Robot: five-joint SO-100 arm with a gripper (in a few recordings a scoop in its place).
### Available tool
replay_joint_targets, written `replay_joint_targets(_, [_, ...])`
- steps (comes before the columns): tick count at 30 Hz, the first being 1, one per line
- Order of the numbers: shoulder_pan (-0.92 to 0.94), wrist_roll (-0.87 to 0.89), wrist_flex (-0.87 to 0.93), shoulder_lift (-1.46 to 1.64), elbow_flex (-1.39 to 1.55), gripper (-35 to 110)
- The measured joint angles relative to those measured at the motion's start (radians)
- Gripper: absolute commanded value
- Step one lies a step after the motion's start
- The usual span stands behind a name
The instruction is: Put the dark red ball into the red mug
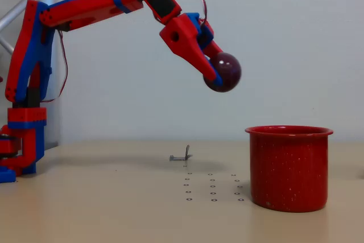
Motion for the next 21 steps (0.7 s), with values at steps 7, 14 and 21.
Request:
replay_joint_targets(7, [0.074,-0.034,-0.071,-0.106,-0.118,15])
replay_joint_targets(14, [0.144,-0.063,-0.117,-0.225,-0.235,15])
replay_joint_targets(21, [0.158,-0.098,-0.147,-0.288,-0.304,15])
